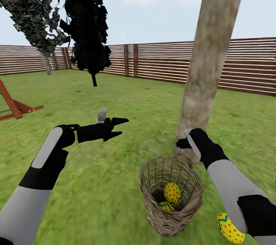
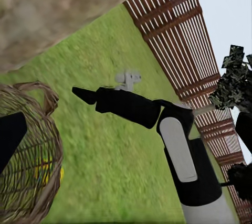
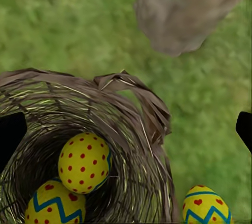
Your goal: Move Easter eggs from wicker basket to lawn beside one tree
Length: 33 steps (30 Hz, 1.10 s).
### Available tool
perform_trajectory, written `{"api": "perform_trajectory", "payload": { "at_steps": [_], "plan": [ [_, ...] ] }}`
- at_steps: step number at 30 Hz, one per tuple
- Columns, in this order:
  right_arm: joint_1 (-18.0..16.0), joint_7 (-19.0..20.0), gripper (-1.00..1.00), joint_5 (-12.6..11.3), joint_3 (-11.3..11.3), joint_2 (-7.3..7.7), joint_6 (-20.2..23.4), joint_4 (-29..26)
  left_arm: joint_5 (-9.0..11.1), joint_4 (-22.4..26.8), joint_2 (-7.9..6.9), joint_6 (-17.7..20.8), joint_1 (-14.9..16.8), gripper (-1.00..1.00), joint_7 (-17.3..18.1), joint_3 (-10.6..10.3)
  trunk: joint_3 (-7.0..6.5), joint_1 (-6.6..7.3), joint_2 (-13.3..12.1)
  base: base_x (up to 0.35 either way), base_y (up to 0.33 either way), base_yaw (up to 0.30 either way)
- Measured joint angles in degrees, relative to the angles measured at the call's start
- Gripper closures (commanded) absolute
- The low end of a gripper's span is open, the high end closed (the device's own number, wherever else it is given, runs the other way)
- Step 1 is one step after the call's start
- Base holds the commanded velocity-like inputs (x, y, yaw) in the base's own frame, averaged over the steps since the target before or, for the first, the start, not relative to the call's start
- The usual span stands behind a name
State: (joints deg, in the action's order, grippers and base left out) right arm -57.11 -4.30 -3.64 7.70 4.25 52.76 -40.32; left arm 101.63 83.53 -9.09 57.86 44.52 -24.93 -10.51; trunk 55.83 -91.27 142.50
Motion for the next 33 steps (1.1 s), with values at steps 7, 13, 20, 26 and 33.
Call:
{"api": "perform_trajectory", "payload": {
  "at_steps": [7, 13, 20, 26, 33],
  "plan": [
    [0.15, -0.01, -1.0, -0.03, -0.07, -1.71, 0.0, 3.75, -0.01, 0.0, -0.01, 0.0, -0.04, -1.0, 0.02, 0.01, -0.3, -0.01, 0.0, 0.155, 0.198, -0.206],
    [0.46, -0.03, -1.0, 0.01, -0.09, -1.94, 0.0, 5.47, -0.02, 0.01, -0.06, -0.01, -0.08, -1.0, 0.02, -0.01, -0.33, -0.02, 0.0, 0.013, 0.013, -0.02],
    [0.55, -0.05, -1.0, 0.08, -0.04, -2.03, 0.15, 6.35, -0.02, 0.01, -0.05, -0.01, -0.09, -1.0, 0.02, -0.06, -0.33, -0.02, 0.0, 0.0, 0.0, -0.001],
    [0.55, 0.0, -1.0, 0.13, 0.01, -2.17, 0.08, 8.12, -0.07, 0.01, -0.02, 0.01, -0.05, -1.0, 0.02, -0.07, 0.25, -0.45, 0.73, 0.0, 0.0, 0.0],
    [0.54, 0.2, -1.0, 0.21, 0.2, -4.12, 0.1, 8.29, -0.01, 0.01, -0.01, -0.01, -0.07, -1.0, 0.02, -0.07, 0.7, -0.5, 0.76, 0.0, 0.0, 0.0]
  ]
}}
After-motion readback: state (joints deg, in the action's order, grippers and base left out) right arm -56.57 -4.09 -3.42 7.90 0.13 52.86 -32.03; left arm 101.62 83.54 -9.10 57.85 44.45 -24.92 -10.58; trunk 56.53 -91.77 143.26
